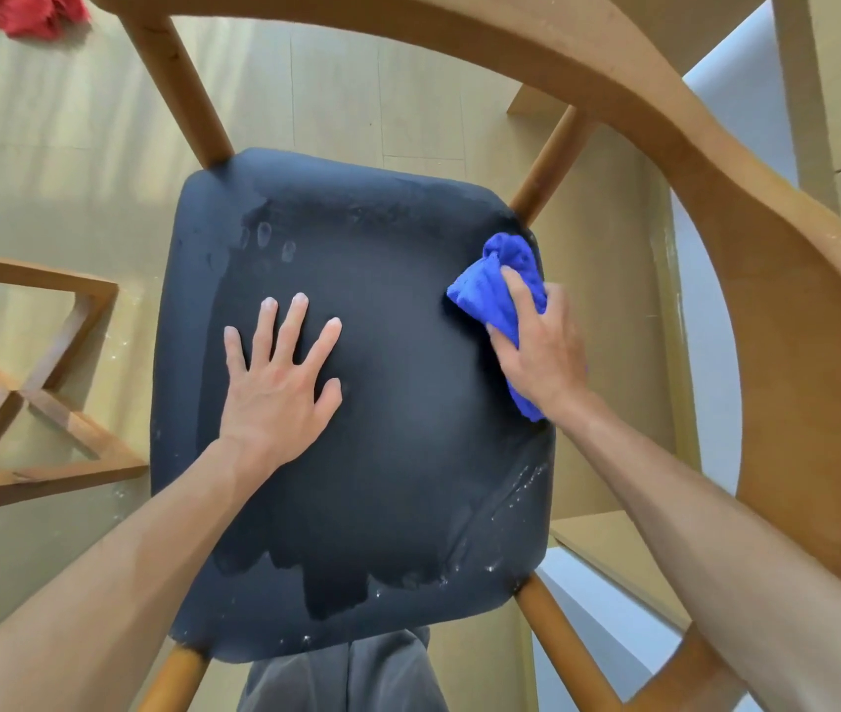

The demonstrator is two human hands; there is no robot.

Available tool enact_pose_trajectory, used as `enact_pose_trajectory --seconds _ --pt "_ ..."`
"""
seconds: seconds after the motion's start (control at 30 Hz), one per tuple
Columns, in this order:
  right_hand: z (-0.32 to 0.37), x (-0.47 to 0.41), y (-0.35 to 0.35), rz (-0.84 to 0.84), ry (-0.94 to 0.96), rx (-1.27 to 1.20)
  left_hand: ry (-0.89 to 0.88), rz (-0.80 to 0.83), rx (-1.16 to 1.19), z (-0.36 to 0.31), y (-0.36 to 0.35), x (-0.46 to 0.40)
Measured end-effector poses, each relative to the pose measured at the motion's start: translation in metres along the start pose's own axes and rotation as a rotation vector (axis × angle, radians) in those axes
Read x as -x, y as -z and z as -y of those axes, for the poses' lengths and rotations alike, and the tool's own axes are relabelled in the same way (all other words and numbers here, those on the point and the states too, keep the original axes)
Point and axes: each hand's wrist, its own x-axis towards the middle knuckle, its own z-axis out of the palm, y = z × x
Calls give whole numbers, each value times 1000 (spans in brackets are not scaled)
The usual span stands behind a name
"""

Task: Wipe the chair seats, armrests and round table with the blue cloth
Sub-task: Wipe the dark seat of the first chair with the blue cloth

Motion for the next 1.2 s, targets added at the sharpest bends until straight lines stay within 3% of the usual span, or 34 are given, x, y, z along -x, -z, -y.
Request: enact_pose_trajectory --seconds 0.1,0.23,0.33,0.43,0.5,0.67,0.73,0.8,0.9,1.07,1.2 --pt "24 78 -14 8 299 7 10 19 -2 -1 0 0" --pt "46 195 -35 316 983 46 5 -2 13 -1 3 2" --pt "39 184 -35 442 1291 180 -6 4 -3 0 4 0" --pt "14 125 -17 355 1179 150 -5 -5 -2 -1 3 0" --pt "-12 85 -2 290 901 127 -1 -18 7 0 1 1" --pt "-38 46 11 228 -70 63 1 -21 9 -1 0 0" --pt "-22 58 8 203 -306 -46 13 -8 1 -1 1 0" --pt "-7 84 6 209 -407 -63 18 6 -3 -2 1 0" --pt "22 141 -3 366 -352 100 16 15 4 -3 2 0" --pt "56 192 -14 675 147 185 8 41 -4 -1 6 0" --pt "24 146 8 606 363 254 8 88 -25 0 12 -1"
